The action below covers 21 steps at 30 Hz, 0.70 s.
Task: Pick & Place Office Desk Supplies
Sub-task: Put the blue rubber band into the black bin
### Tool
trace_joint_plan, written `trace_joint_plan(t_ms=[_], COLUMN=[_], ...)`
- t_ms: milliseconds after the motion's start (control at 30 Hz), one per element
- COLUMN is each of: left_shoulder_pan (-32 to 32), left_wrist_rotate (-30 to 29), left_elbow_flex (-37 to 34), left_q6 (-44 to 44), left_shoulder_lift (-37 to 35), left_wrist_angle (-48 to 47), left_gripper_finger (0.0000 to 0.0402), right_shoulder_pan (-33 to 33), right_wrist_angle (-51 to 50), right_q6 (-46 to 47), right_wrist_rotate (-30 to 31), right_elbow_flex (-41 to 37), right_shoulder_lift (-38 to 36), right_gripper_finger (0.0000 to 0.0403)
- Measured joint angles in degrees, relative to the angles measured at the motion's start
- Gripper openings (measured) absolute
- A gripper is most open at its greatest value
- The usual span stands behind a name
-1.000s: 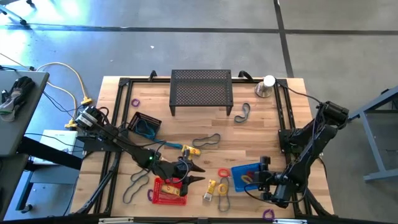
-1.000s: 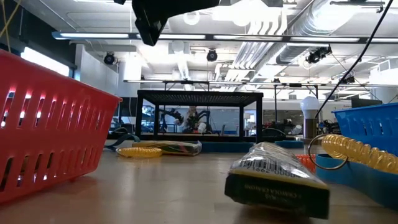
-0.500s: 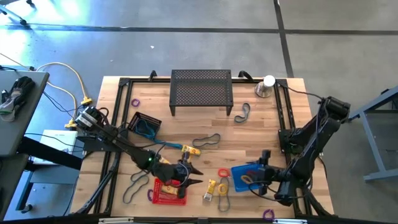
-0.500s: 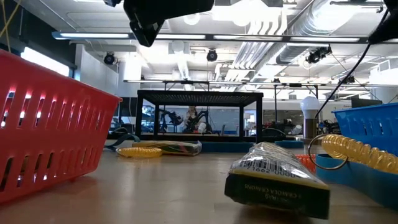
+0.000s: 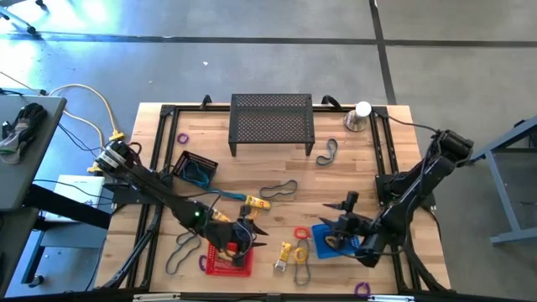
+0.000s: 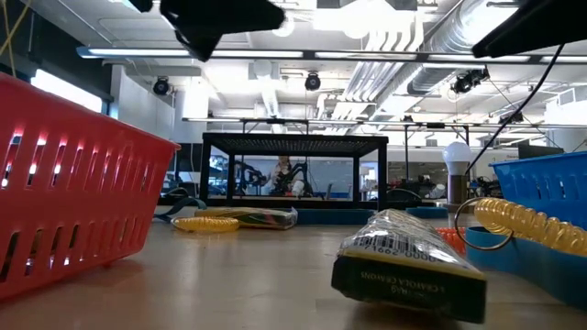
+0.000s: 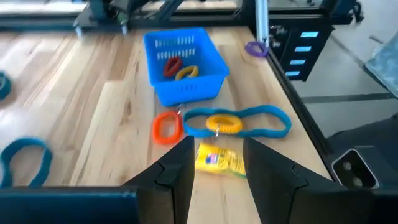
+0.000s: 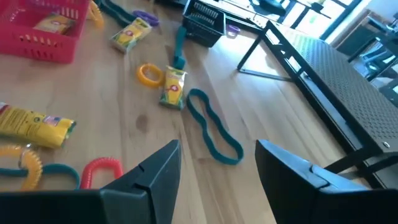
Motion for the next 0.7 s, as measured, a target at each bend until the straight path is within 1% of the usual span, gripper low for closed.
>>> trace_joint_plan(t_ms=[67, 167, 233, 300, 400, 500, 567, 633, 700], left_shoulder_pan=[0.2, 0.9, 1.0, 1.1, 1.0, 1.0, 0.8, 0.7, 0.7], left_wrist_rotate=[1.7, 7.2, 8.8, 9.3, 10.6, 14.1, 15.6, 17.0, 15.9], left_elbow_flex=[0.0, 0.0, 0.0, 0.0, 0.0, 0.0, 0.0, 0.0, 0.0], left_q6=[-2.7, -5.0, -6.1, -8.9, -16.9, -25.8, -29.8, -30.4, -30.3], left_shoulder_lift=[-2.5, -5.7, -7.5, -8.9, -10.7, -11.5, -11.5, -11.5, -11.5], left_wrist_angle=[-5.0, -12.3, -17.8, -23.0, -31.2, -40.6, -46.4, -52.2, -56.0], left_gripper_finger=[0.0132, 0.0132, 0.0132, 0.0132, 0.0132, 0.0132, 0.0132, 0.0132, 0.0132], right_shoulder_pan=[-1.4, -3.2, -4.3, -5.3, -6.6, -7.9, -9.0, -10.1, -11.3], right_wrist_angle=[1.4, 3.8, 5.4, 6.7, 7.7, 8.3, 9.2, 10.2, 12.0], right_q6=[-1.8, -4.3, -6.1, -7.5, -8.7, -10.1, -10.9, -11.4, -11.8], right_wrist_rotate=[-1.5, -3.6, -4.5, -5.5, -6.0, -5.8, -5.8, -6.0, -7.3], right_elbow_flex=[0.0, 0.0, 0.0, 0.0, 0.0, 0.0, 0.0, 0.0, 0.0], right_shoulder_lift=[0.0, 0.0, 0.0, 0.0, 0.0, 0.0, 0.0, 0.0, 0.0], right_gripper_finger=[0.0195, 0.0195, 0.0195, 0.0195, 0.0195, 0.0195, 0.0195, 0.0195, 0.0195])
